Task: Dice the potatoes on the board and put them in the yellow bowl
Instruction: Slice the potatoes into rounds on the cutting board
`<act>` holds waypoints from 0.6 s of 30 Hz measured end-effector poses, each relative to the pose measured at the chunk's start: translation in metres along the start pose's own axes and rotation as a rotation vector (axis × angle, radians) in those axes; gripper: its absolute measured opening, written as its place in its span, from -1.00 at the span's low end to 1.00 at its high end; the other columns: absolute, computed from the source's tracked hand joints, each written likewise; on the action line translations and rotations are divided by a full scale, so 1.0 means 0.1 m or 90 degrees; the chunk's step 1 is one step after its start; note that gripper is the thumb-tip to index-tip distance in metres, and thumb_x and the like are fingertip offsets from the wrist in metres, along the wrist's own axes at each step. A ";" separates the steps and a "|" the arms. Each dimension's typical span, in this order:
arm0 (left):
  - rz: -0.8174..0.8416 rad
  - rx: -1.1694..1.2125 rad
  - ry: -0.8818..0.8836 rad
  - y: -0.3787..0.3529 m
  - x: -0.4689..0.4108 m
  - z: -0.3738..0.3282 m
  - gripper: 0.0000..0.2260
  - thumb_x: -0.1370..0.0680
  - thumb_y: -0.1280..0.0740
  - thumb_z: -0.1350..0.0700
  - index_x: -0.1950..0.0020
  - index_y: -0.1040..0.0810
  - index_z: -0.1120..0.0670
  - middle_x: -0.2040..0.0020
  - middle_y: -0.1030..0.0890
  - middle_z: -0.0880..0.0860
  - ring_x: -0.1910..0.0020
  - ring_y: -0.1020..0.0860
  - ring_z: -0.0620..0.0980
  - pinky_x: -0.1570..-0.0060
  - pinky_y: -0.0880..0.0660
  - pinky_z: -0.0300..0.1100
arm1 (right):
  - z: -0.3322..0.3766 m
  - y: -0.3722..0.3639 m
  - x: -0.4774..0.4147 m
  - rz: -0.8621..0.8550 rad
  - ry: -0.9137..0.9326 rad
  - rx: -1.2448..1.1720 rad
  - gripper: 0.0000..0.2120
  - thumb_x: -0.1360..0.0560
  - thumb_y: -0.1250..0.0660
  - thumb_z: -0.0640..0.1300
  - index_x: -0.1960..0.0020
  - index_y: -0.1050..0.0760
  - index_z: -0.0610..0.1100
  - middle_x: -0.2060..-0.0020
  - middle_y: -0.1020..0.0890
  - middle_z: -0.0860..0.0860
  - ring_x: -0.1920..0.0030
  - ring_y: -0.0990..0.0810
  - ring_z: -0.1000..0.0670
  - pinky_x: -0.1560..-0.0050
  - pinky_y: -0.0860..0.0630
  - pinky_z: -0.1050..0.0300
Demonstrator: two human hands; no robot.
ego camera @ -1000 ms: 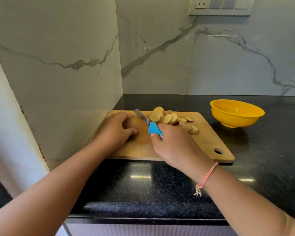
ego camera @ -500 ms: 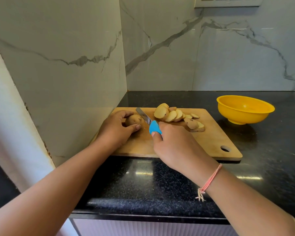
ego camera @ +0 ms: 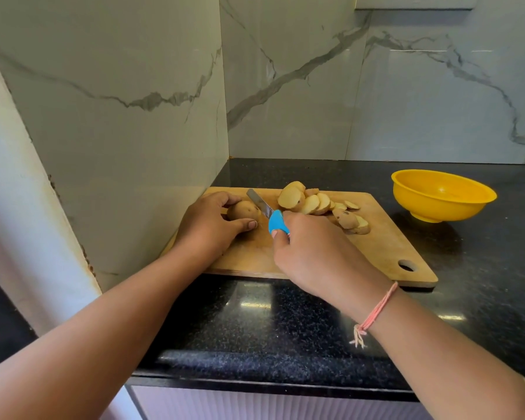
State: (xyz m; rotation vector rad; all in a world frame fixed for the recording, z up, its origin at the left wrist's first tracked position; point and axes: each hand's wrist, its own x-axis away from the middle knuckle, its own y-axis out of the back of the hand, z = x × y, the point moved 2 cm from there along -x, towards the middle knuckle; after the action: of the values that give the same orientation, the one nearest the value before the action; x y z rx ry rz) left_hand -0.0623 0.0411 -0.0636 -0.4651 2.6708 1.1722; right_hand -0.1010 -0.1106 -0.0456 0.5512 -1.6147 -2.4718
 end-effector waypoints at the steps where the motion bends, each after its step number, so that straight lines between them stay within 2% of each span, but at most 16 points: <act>1: -0.001 -0.005 0.001 0.00 0.00 0.00 -0.55 -0.43 -0.48 0.01 -0.29 -0.50 0.00 -0.29 -0.51 -0.04 -0.11 -0.49 -0.07 -0.01 -0.36 -0.22 | 0.01 0.02 -0.01 0.010 -0.008 0.005 -0.73 -0.62 -0.09 -0.04 -0.21 -0.42 -0.14 0.25 -0.47 0.02 0.29 -0.42 0.08 0.44 -0.21 0.24; 4: -0.005 -0.001 -0.001 -0.01 -0.01 0.00 -0.56 -0.42 -0.49 0.00 -0.27 -0.52 0.00 -0.26 -0.53 -0.04 -0.13 -0.50 -0.06 -0.01 -0.38 -0.21 | 0.07 0.08 -0.05 0.042 -0.029 0.034 -0.87 -0.60 -0.13 -0.07 0.00 -0.39 -0.12 0.32 -0.40 0.03 0.35 -0.37 0.09 0.46 -0.20 0.22; 6: -0.011 0.007 -0.003 -0.02 -0.01 0.01 -0.57 -0.41 -0.50 0.00 -0.24 -0.53 0.01 -0.22 -0.54 -0.04 -0.07 -0.48 -0.08 0.01 -0.37 -0.22 | 0.12 0.09 -0.08 0.057 -0.031 0.059 -0.80 -0.59 -0.15 -0.08 0.19 -0.25 -0.08 0.33 -0.39 0.02 0.36 -0.36 0.08 0.46 -0.22 0.21; 8: -0.018 0.016 0.001 -0.02 -0.02 0.02 -0.60 -0.41 -0.50 0.00 -0.20 -0.54 0.02 -0.18 -0.55 -0.04 -0.04 -0.46 -0.09 0.02 -0.35 -0.22 | 0.16 0.11 -0.11 0.064 -0.024 0.070 -0.76 -0.57 -0.17 -0.07 0.22 -0.20 -0.07 0.33 -0.39 0.02 0.36 -0.37 0.08 0.44 -0.27 0.22; 11: -0.024 0.026 0.006 -0.02 -0.03 0.03 -0.65 -0.41 -0.50 0.02 -0.16 -0.55 0.03 -0.16 -0.56 -0.03 -0.03 -0.48 -0.09 0.04 -0.34 -0.24 | 0.17 0.17 -0.18 0.079 -0.020 0.060 -0.75 -0.56 -0.18 -0.10 0.27 -0.22 -0.10 0.38 -0.42 0.00 0.42 -0.40 0.07 0.48 -0.29 0.23; 12: -0.025 0.025 0.005 -0.02 -0.03 0.03 -0.65 -0.42 -0.50 0.02 -0.16 -0.55 0.02 -0.16 -0.56 -0.04 -0.03 -0.48 -0.09 0.05 -0.33 -0.24 | 0.18 0.20 -0.20 0.088 -0.019 0.056 -0.78 -0.56 -0.17 -0.12 0.24 -0.25 -0.11 0.39 -0.43 -0.01 0.45 -0.41 0.07 0.50 -0.30 0.25; 14: -0.026 0.027 0.003 -0.03 -0.03 0.03 -0.65 -0.41 -0.50 0.02 -0.16 -0.55 0.02 -0.16 -0.55 -0.04 -0.02 -0.48 -0.10 0.05 -0.34 -0.24 | 0.17 0.22 -0.25 0.094 -0.030 0.035 -0.94 -0.55 -0.18 -0.14 0.06 -0.36 -0.13 0.37 -0.46 -0.03 0.49 -0.44 0.06 0.53 -0.36 0.28; 16: -0.027 0.027 -0.001 -0.03 -0.03 0.04 -0.65 -0.41 -0.51 0.02 -0.15 -0.55 0.02 -0.16 -0.55 -0.05 -0.03 -0.49 -0.10 0.06 -0.34 -0.25 | 0.15 0.20 -0.31 0.097 -0.036 0.020 -0.78 -0.54 -0.18 -0.14 -0.17 -0.41 -0.13 0.36 -0.49 -0.04 0.50 -0.46 0.04 0.53 -0.38 0.28; 18: -0.027 0.029 -0.002 -0.03 -0.03 0.04 -0.64 -0.40 -0.52 0.02 -0.15 -0.55 0.02 -0.15 -0.55 -0.05 -0.04 -0.51 -0.09 0.06 -0.35 -0.25 | 0.13 0.15 -0.36 0.107 -0.041 0.020 -0.69 -0.55 -0.18 -0.11 -0.28 -0.37 -0.13 0.34 -0.48 -0.04 0.50 -0.46 0.05 0.53 -0.38 0.28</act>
State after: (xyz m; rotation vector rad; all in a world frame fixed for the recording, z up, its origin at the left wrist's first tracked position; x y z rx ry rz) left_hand -0.0581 0.0430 -0.0675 -0.5086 2.6652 1.0968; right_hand -0.0743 -0.0948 -0.0189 0.3277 -1.6522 -2.3691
